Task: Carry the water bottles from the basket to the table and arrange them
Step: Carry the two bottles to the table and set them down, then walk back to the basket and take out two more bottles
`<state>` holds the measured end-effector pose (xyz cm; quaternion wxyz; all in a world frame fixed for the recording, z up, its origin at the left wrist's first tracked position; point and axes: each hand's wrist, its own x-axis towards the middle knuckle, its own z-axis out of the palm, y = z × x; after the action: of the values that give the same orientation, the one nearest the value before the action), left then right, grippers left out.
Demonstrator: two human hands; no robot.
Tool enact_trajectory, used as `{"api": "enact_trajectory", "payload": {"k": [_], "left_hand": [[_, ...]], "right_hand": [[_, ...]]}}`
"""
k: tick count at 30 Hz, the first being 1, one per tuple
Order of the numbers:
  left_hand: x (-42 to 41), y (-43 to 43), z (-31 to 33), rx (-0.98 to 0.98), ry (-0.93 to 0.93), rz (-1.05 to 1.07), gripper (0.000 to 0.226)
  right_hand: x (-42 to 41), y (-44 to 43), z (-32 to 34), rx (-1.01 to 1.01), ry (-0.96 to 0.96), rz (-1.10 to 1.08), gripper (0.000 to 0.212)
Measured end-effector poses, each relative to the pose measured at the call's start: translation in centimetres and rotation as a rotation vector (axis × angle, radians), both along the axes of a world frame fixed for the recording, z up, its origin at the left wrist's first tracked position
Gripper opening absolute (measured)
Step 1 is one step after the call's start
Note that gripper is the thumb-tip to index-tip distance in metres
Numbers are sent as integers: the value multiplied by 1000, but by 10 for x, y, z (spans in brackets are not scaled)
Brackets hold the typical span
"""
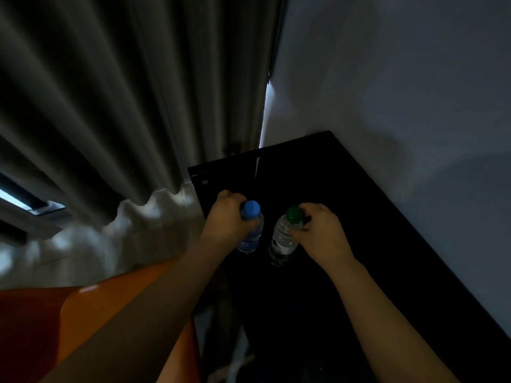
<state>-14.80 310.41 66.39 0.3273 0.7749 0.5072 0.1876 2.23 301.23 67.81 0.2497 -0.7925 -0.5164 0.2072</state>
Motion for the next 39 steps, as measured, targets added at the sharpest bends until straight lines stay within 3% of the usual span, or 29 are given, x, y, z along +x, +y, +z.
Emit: {"api": "enact_trajectory", "payload": {"k": [7, 15, 28, 33, 39], "left_hand": [[-23, -28, 17, 49, 53, -13, 41], [-45, -63, 38, 89, 123, -65, 40], [-58, -103, 52, -15, 372, -662, 50], [-55, -129, 60, -3, 347, -902, 48], [-46, -184, 74, -2, 342, -1181, 44]], "right_hand": [[8, -52, 13, -277, -329, 191, 30], [0, -90, 24, -407, -300, 306, 36], [-48, -163, 65, -438, -160, -2, 44], [-86, -212, 71, -562, -64, -285, 40], [-138, -298, 81, -566, -19, -577, 35]]}}
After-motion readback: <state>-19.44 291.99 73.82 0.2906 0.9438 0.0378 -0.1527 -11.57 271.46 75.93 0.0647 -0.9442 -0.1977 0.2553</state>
